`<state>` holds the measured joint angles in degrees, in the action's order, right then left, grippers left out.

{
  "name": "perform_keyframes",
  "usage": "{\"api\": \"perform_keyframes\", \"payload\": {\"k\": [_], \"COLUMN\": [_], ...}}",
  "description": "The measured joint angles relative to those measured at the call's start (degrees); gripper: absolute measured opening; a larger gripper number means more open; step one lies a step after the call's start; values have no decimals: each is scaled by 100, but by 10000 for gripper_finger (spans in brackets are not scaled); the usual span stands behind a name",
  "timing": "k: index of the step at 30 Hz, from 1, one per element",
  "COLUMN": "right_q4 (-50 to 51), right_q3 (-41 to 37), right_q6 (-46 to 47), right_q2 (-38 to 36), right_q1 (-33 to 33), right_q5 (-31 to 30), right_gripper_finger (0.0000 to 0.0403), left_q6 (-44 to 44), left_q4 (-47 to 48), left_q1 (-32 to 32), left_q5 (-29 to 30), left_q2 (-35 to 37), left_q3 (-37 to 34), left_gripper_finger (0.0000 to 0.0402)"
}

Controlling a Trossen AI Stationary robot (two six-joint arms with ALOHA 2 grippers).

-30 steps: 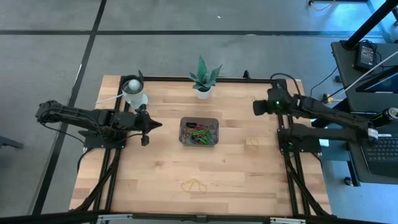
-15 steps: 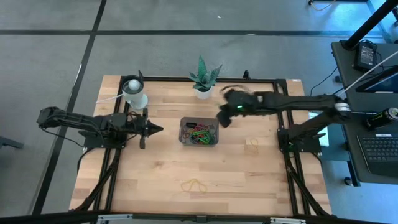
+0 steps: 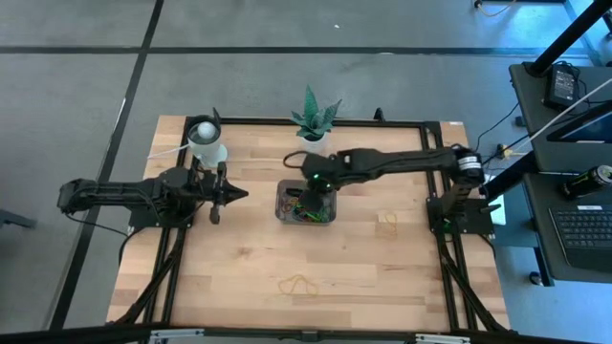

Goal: Pick and place rubber bands into bin
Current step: Put the green rubber band into the black bin

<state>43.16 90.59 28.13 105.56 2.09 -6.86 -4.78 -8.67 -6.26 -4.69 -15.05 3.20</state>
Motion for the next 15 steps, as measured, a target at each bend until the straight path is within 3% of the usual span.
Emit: {"api": "perform_keyframes", "payload": {"k": [15], "right_q4": [157], "right_q3": [0], "right_q6": [629], "right_q2": [1266], "right_q1": [-131], "right_q5": [786], "right_gripper_finger": [0], "left_q6": [-42], "left_q4": [-37], "left_q1": [4], "left_q5": [-15], "left_q2": [-2], "left_q3": [0], "left_gripper_finger": [2]}}
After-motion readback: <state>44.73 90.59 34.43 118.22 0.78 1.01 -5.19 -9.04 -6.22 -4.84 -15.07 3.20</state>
